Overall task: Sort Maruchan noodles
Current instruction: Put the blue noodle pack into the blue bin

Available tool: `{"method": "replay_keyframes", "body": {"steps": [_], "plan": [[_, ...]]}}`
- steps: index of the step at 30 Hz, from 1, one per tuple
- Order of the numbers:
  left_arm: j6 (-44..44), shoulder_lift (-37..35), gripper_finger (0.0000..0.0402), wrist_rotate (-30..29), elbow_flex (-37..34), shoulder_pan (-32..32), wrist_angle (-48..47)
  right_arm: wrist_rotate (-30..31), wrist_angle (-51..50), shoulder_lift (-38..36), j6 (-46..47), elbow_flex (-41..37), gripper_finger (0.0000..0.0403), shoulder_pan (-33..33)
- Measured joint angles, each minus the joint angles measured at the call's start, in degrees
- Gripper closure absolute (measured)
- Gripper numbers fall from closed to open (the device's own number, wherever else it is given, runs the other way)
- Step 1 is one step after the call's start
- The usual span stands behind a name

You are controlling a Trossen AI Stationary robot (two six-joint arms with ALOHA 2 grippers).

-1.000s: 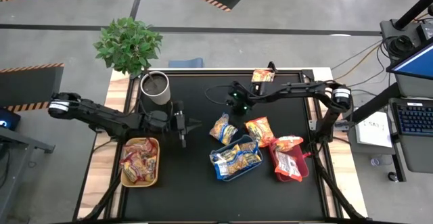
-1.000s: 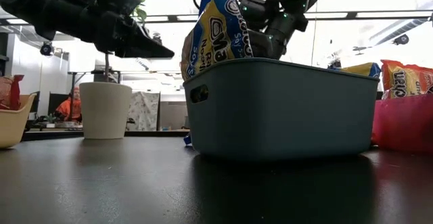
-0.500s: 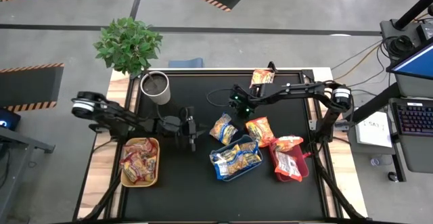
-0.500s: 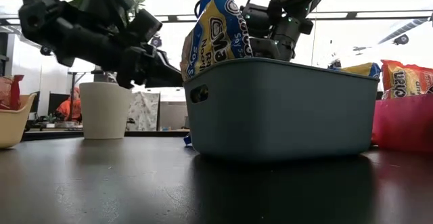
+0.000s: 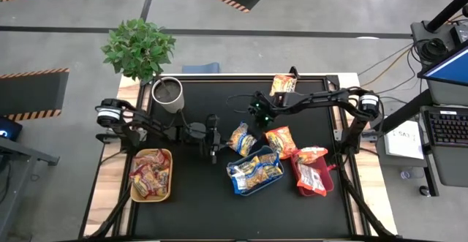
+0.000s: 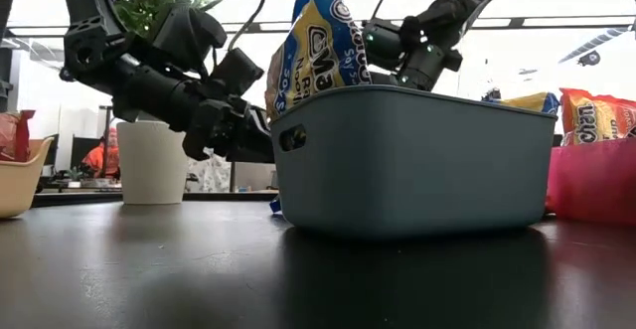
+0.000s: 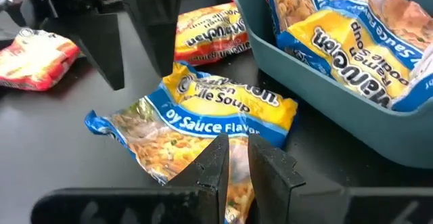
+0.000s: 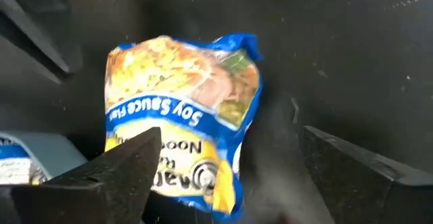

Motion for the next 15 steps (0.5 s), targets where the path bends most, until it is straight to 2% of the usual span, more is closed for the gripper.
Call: {"method": "replay_keyframes", "body": {"steps": [6,15], "plan": [[-0.7,1.9,0.0361,0.6,0.8,0.2,0.1,-5.5,12.0,0.0,3.1,-4.9,0.0049,-1.8],[-1.8,4.5,0.0361,0.6,0.7,1.4,0.6,-6.1,14.1,0.1,4.0,-6.7,0.0048,-1.7]]}}
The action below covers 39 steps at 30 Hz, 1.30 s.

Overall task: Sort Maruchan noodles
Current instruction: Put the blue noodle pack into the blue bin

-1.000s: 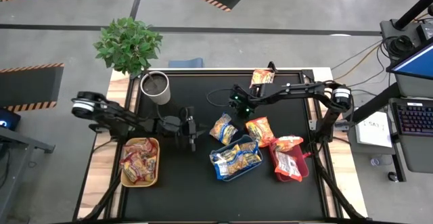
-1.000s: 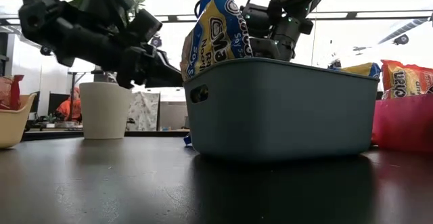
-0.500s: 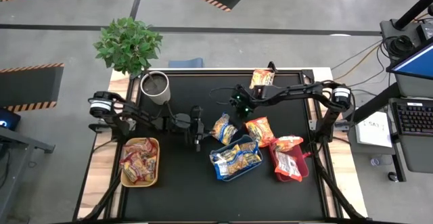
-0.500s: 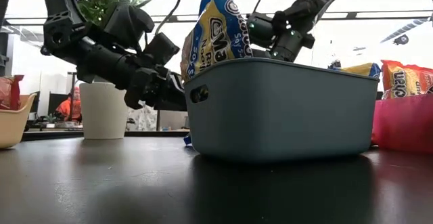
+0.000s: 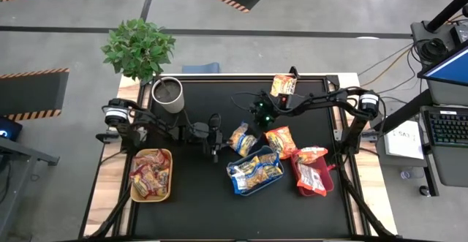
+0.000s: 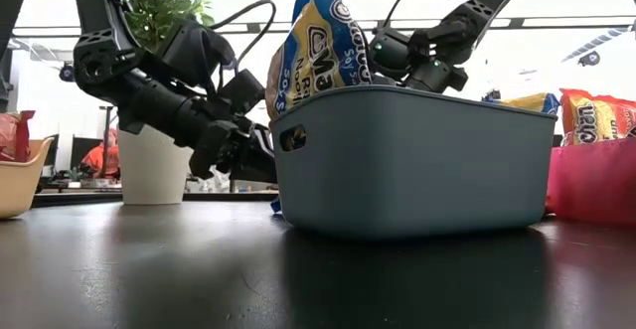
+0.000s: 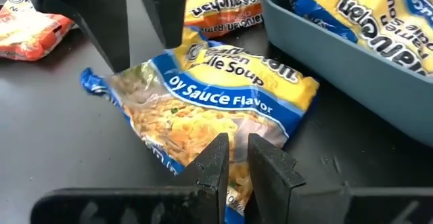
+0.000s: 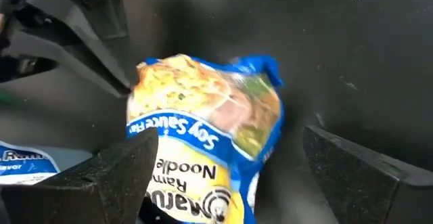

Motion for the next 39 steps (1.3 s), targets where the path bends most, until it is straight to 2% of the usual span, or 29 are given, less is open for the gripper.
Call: {"method": "replay_keyframes", "body": {"steps": [18,30,33,39], "plan": [[-2.0,5.5,0.0361,-0.6,1.3,0.3,0.2,-0.9,8.1,0.0,3.5,-2.9,0.0050,1.8],[-2.0,11.0,0.0361,-0.6,6.4,0.3,1.1,0.6,9.8,0.0,7.0,-2.9,0.0082,3.2],[-2.0,11.2,0.0361,-0.6,6.9,0.3,0.9,1.2,9.2,0.0,7.1,-2.9,0.0102,3.3],[-2.0,10.5,0.0361,-0.6,6.7,0.3,0.3,1.3,9.2,0.0,7.1,-2.9,0.0173,3.4]]}}
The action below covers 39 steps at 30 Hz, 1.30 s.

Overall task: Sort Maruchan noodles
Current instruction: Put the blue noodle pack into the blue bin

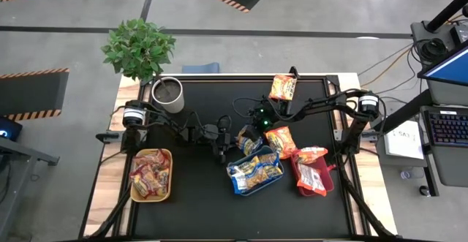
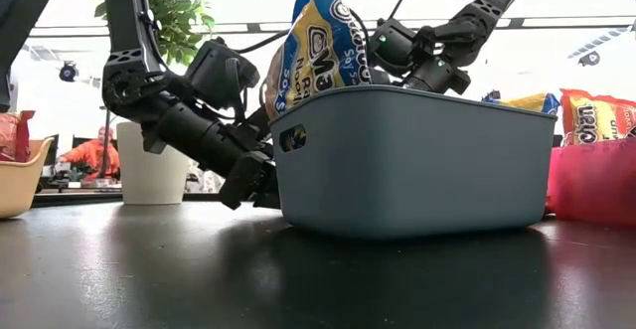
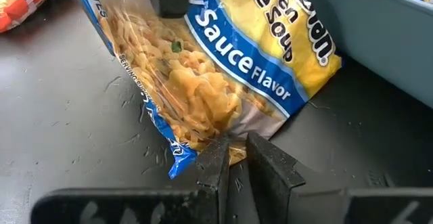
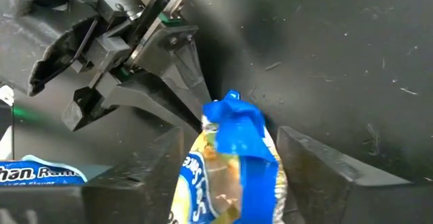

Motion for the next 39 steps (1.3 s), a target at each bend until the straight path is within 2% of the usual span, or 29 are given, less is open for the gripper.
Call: {"method": "replay_keyframes", "body": {"steps": [5,19,27,39], "plan": [[0.0,-0.1,0.0361,0.0,-0.2,0.0,0.0,-0.1,-0.2,0.0,0.0,0.0,0.0212,0.0],[0.2,-0.1,0.0361,0.0,-0.2,0.0,0.2,-0.1,0.0,0.0,0.5,0.0,0.0287,0.0],[0.3,-1.9,0.0361,0.0,-0.8,0.0,-1.1,-0.1,0.1,0.0,0.0,1.0,0.0304,0.0],[1.6,-11.4,0.0361,-1.6,-5.0,0.1,-3.7,-0.1,0.1,0.0,-1.1,3.7,0.0310,0.0]]}}
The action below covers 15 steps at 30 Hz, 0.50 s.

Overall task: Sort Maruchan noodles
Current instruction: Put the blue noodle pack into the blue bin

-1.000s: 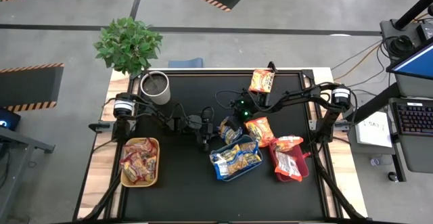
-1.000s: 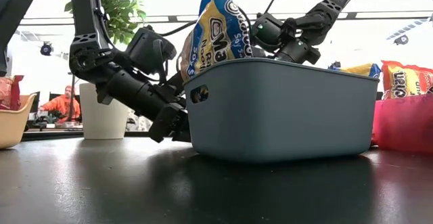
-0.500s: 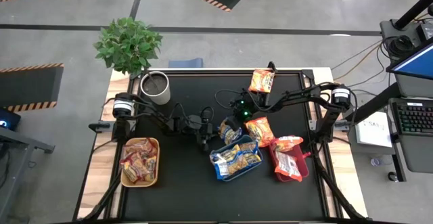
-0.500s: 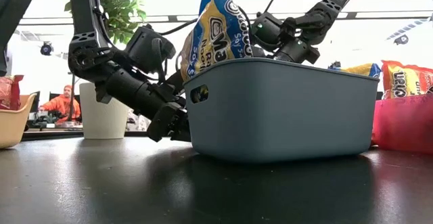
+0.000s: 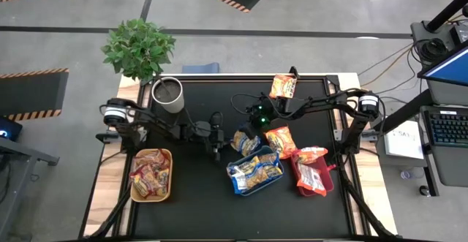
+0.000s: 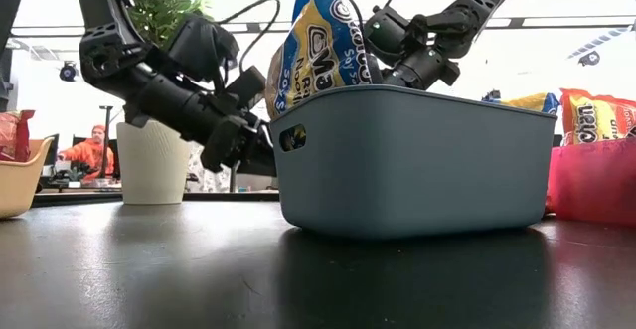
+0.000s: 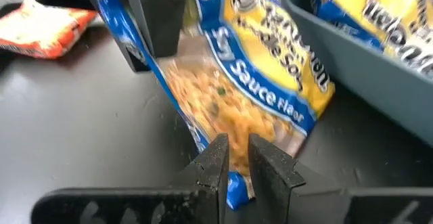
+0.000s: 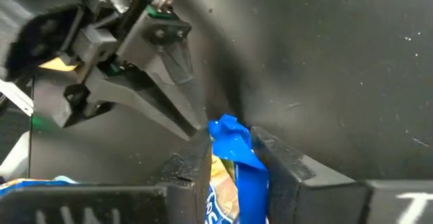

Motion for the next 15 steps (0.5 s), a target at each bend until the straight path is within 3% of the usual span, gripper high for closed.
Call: {"method": "replay_keyframes", "body": {"steps": [6,11,15], "plan": [[0.0,-2.0,0.0361,0.0,-0.3,0.0,0.0,0.0,0.0,0.0,-1.8,0.3,0.0383,0.0],[1.1,-4.9,0.0361,0.0,-0.3,0.0,-3.8,-2.4,-0.6,-0.6,-2.4,0.3,0.0390,-1.0],[3.0,-11.6,0.0361,0.2,-0.3,0.0,-9.1,-5.9,-0.7,-2.7,-2.3,0.3,0.0390,-3.8]]}}
